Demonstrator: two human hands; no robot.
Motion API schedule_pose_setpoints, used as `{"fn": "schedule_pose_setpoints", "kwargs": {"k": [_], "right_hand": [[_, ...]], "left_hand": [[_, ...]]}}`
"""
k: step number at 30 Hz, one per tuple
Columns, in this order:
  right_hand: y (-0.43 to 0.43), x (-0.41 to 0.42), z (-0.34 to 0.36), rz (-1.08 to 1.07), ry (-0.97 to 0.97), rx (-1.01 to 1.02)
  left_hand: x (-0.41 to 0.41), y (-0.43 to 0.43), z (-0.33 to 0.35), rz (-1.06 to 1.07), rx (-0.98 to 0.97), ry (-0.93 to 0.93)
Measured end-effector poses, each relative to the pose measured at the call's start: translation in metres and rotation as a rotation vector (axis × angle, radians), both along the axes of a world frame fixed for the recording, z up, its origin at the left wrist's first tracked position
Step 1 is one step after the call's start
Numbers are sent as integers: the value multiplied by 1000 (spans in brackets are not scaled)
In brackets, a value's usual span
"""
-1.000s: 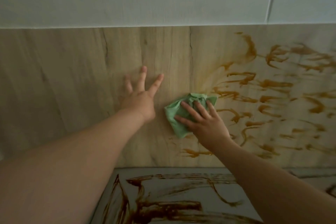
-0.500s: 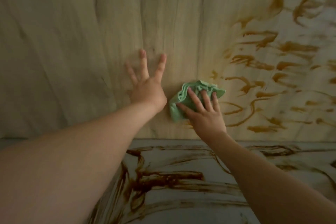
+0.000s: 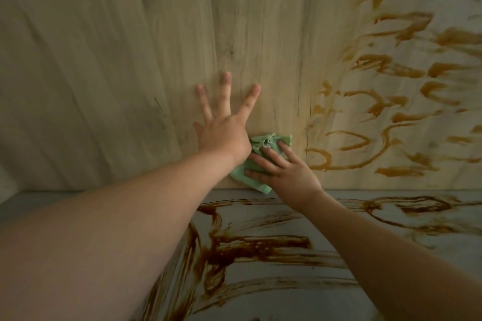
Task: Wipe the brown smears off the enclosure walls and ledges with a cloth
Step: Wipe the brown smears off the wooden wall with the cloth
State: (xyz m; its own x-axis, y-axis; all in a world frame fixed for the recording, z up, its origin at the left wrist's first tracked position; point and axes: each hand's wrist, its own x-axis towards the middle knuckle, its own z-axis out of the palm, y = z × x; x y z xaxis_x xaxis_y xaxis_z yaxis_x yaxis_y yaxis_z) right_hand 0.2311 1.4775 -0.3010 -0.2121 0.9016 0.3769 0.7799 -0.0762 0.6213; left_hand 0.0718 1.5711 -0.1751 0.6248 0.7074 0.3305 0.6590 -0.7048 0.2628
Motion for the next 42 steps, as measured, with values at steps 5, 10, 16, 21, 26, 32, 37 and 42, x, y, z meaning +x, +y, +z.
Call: {"fn": "schedule_pose_setpoints", "kwargs": {"k": [5,10,16,21,26,32,37,42], "right_hand": [[-47,54,-8,-5,-90,-102],[-85,83,19,-118,-48,81],[-46,52,135,-346,468,592],[-23,28,139,-306,465,527],[-54,66,217,-264,291,474],[-76,81,290,-514,850,631],[-70,67,192,-536,819,505],[-78,70,185,-470,720,489]], "left_hand": [[1,4,-3,6,41,12],[-1,2,3,26,32,64],[-12,-10,33,35,-8,185],[-14,-17,99,44,166,170],[16,-29,180,-17,379,37],[74,-44,241,-67,474,-3],[84,-30,232,-14,515,-50],[88,-31,226,9,577,-75]]}}
